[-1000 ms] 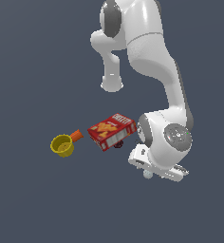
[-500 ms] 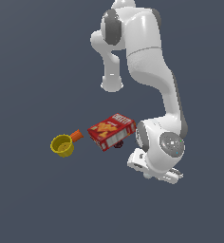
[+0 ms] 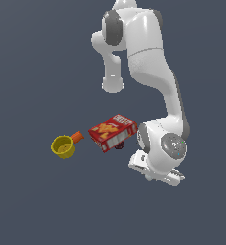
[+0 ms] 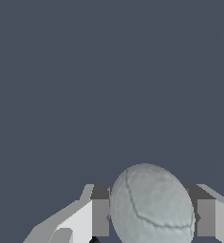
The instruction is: Pick up a designated object from a clutter of objects.
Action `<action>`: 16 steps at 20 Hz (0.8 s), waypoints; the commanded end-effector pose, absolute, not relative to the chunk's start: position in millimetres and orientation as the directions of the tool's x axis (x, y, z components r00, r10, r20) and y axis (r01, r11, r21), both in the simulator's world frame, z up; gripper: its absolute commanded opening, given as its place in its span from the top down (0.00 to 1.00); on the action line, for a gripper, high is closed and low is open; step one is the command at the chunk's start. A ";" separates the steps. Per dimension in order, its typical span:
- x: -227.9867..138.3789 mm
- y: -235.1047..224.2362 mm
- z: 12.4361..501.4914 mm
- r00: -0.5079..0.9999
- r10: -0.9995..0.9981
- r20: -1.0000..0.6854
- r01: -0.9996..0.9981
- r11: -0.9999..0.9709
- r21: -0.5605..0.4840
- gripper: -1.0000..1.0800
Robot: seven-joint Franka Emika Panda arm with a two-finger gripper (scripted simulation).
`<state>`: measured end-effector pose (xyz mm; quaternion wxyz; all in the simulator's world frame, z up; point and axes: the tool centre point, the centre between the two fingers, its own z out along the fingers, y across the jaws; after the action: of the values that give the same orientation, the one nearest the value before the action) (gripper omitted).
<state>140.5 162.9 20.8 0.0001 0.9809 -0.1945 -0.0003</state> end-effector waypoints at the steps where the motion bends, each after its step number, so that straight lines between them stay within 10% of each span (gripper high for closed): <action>1: 140.6 162.9 21.0 0.924 -0.381 0.000 -0.381 -0.924 0.000 1.00; 16: 127.2 137.8 58.0 0.924 -0.381 0.000 -0.381 -0.924 0.000 1.00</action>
<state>129.4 143.0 50.0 0.0002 0.9810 -0.1942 -0.0007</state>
